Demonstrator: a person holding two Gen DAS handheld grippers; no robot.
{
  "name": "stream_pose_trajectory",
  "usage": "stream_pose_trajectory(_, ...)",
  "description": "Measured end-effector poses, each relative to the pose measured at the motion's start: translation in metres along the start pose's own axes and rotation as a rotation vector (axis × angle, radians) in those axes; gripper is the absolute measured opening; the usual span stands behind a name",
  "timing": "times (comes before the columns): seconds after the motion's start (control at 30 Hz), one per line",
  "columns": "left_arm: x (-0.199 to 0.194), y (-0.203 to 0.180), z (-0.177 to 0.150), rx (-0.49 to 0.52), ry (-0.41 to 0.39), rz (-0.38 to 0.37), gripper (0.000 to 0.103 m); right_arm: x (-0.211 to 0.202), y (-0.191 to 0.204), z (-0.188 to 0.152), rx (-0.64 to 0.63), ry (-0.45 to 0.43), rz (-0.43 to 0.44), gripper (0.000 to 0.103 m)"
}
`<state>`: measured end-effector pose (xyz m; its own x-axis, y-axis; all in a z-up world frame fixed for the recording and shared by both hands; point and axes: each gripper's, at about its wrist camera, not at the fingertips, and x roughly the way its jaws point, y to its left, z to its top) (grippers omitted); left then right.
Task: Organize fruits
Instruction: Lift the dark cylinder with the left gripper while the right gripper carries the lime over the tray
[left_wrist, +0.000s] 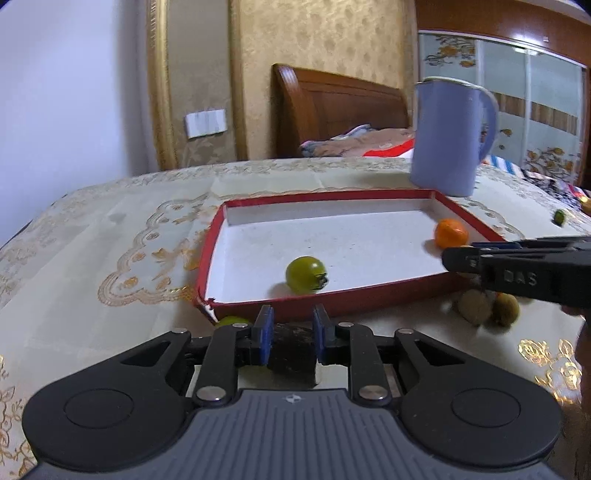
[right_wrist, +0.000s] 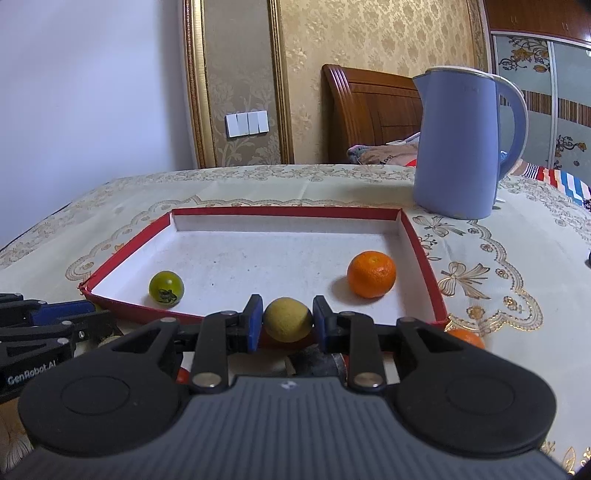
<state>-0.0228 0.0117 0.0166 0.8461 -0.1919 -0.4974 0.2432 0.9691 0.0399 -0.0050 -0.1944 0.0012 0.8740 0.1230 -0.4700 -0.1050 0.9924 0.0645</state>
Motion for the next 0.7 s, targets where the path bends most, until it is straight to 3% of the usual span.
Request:
stream_pose_trajectory(0.13,-0.008,0.008,-0.009,-0.001,-0.011,-0.053,0.023,0.001,-0.001,-0.001,0.007,0.001,0.005,0.027)
stream_pose_trajectory(0.23,-0.013,0.013,-0.014,-0.002,-0.011,-0.061,0.032,0.001,-0.001,-0.002,0.01,-0.003,0.008,0.027)
stream_pose_trajectory(0.27,-0.014,0.014,-0.016,-0.001,-0.015,-0.056,0.041,0.001,-0.002,-0.003,0.011,-0.004,0.009,0.027)
stream_pose_trajectory(0.3,-0.014,0.014,-0.016,0.0,-0.017,-0.055,0.056,0.002,-0.002,-0.003,0.016,-0.006,0.012,0.027)
stream_pose_trajectory(0.37,-0.017,0.015,-0.018,-0.004,-0.04,-0.062,0.069,0.002,-0.003,-0.003,0.019,-0.006,0.014,0.027)
stream_pose_trajectory(0.47,-0.023,0.011,-0.017,0.021,-0.091,-0.054,0.069,0.002,-0.003,-0.003,0.02,-0.007,0.015,0.027)
stream_pose_trajectory(0.7,-0.014,-0.002,-0.014,0.099,-0.072,-0.039,0.069,0.001,-0.004,-0.004,0.028,-0.007,0.018,0.027)
